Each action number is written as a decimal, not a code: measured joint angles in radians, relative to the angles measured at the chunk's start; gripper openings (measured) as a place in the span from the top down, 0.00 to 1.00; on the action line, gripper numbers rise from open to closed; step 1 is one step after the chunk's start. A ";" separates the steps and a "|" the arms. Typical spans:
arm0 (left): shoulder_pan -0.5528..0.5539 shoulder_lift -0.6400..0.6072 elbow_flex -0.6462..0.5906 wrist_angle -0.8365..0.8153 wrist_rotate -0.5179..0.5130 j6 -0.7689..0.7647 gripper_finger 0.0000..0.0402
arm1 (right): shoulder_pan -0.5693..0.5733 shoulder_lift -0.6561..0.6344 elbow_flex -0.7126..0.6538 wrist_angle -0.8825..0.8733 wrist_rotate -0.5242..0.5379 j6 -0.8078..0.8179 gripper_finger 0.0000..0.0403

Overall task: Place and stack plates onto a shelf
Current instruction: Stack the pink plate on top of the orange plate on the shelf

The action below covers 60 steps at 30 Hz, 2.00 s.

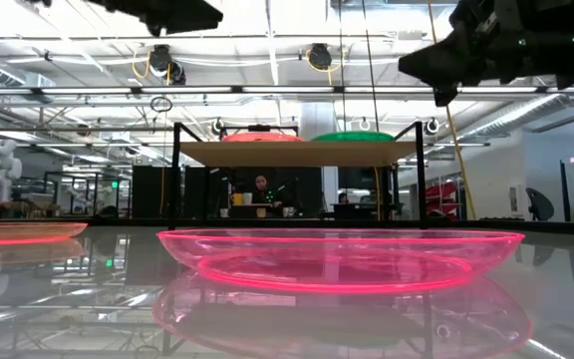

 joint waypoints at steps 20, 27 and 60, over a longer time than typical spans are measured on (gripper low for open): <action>-0.079 -0.034 -0.214 0.340 0.000 -0.024 0.54 | 0.185 0.011 0.081 -0.156 0.200 -0.047 0.89; -0.079 -0.034 -0.214 0.340 0.000 -0.026 0.54 | 0.246 0.099 0.152 -0.211 0.259 -0.051 0.89; -0.079 -0.033 -0.214 0.303 0.000 -0.080 0.54 | 0.541 0.738 0.269 -0.037 0.201 0.187 0.62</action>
